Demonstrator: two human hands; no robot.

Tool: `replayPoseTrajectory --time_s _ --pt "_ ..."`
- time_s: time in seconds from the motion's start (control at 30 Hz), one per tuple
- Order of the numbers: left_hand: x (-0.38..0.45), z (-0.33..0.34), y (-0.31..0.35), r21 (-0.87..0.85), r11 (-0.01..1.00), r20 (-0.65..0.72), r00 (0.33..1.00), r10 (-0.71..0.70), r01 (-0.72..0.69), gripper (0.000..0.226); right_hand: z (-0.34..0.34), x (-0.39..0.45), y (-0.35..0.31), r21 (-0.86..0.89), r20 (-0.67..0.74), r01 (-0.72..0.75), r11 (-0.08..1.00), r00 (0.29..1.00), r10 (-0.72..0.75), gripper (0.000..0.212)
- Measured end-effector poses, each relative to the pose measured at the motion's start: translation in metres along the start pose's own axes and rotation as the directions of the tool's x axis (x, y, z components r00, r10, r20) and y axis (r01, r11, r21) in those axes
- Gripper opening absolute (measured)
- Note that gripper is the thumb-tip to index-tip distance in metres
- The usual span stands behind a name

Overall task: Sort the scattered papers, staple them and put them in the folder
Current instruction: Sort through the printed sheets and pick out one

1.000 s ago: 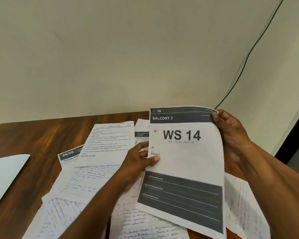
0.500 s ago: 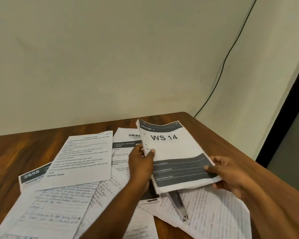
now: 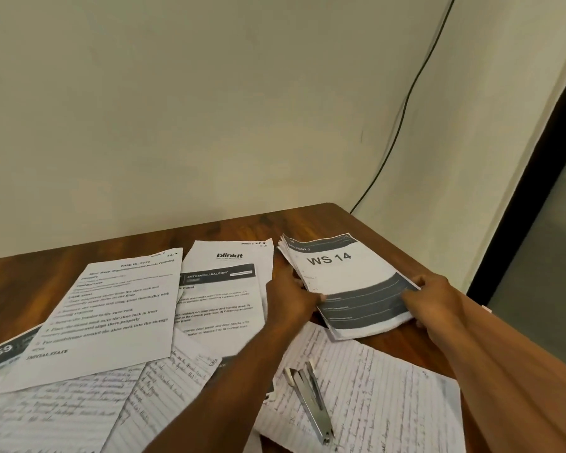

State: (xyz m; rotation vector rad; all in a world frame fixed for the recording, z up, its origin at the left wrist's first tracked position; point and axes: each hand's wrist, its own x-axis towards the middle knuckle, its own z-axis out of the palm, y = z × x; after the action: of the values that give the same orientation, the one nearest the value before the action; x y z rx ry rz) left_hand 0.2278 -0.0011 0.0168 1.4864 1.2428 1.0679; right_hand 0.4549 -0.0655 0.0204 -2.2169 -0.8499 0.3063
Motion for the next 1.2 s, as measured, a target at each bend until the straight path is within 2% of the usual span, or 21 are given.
replayPoseTrajectory --time_s 0.03,0.17,0.3,0.37,0.4,0.47,0.5,0.57,0.63,0.7,0.77,0.83,0.9,1.0,1.07,1.2 --pt "0.002 0.001 -0.004 0.031 0.999 -0.022 0.999 0.023 -0.022 0.078 0.001 0.000 0.001 -0.030 -0.014 0.010 1.000 1.000 -0.010 0.022" --pt "-0.005 0.006 -0.010 0.181 0.983 -0.059 0.997 0.053 -0.042 0.050 0.003 -0.001 0.004 -0.077 -0.061 0.035 0.996 0.997 -0.040 0.032" --pt "-0.013 0.009 -0.009 0.350 0.932 0.028 0.996 0.085 -0.089 0.039 0.001 -0.002 0.006 -0.155 -0.064 0.027 0.988 0.997 -0.037 0.038" --pt "-0.016 0.006 -0.008 0.438 0.890 0.070 0.992 0.108 -0.128 0.047 0.000 -0.004 0.005 -0.213 -0.048 0.016 0.977 0.999 -0.027 0.041" --pt "-0.019 0.001 -0.006 0.471 0.865 0.083 0.986 0.148 -0.169 0.051 -0.002 -0.007 0.003 -0.306 -0.067 0.034 0.952 0.996 -0.057 0.043" --pt "-0.027 -0.014 -0.003 0.529 0.800 0.113 0.958 0.265 -0.283 0.052 -0.005 -0.014 -0.001 -0.505 -0.138 0.113 0.856 0.968 -0.209 0.047" --pt "-0.030 -0.026 -0.004 0.572 0.752 0.132 0.941 0.310 -0.328 0.051 -0.005 -0.021 -0.006 -0.532 -0.150 0.175 0.829 0.944 -0.295 0.048" --pt "-0.041 -0.056 -0.009 0.721 0.607 0.164 0.934 0.317 -0.333 0.055 -0.003 -0.040 -0.021 -0.405 -0.074 0.345 0.847 0.911 -0.407 0.047" --pt "-0.058 -0.093 -0.014 0.848 0.466 0.156 0.960 0.233 -0.251 0.072 0.003 -0.066 -0.046 -0.217 0.093 0.478 0.851 0.878 -0.470 0.046" --pt "-0.075 -0.135 -0.021 0.905 0.395 0.089 0.979 0.184 -0.157 0.088 0.015 -0.096 -0.071 -0.111 0.243 0.560 0.821 0.817 -0.524 0.041" --pt "-0.091 -0.178 -0.031 0.911 0.408 -0.011 0.987 0.159 -0.056 0.095 0.033 -0.129 -0.092 -0.032 0.356 0.646 0.763 0.720 -0.595 0.037" --pt "-0.102 -0.217 -0.042 0.908 0.417 -0.098 0.989 0.107 0.045 0.102 0.054 -0.157 -0.108 0.039 0.433 0.711 0.702 0.621 -0.653 0.044" --pt "-0.106 -0.247 -0.056 0.911 0.398 -0.123 0.992 0.015 0.107 0.115 0.072 -0.182 -0.120 0.006 0.515 0.769 0.639 0.545 -0.662 0.057" --pt "-0.113 -0.279 -0.073 0.915 0.385 -0.095 0.992 -0.086 0.121 0.136 0.095 -0.217 -0.135 -0.079 0.651 0.848 0.524 0.442 -0.617 0.070" --pt "-0.114 -0.289 -0.080 0.913 0.390 -0.093 0.991 -0.097 0.124 0.137 0.109 -0.233 -0.137 -0.127 0.688 0.882 0.453 0.407 -0.600 0.078" --pt "-0.113 -0.305 -0.090 0.906 0.384 -0.151 0.984 -0.097 0.177 0.137 0.129 -0.252 -0.135 -0.201 0.706 0.890 0.409 0.421 -0.569 0.090"
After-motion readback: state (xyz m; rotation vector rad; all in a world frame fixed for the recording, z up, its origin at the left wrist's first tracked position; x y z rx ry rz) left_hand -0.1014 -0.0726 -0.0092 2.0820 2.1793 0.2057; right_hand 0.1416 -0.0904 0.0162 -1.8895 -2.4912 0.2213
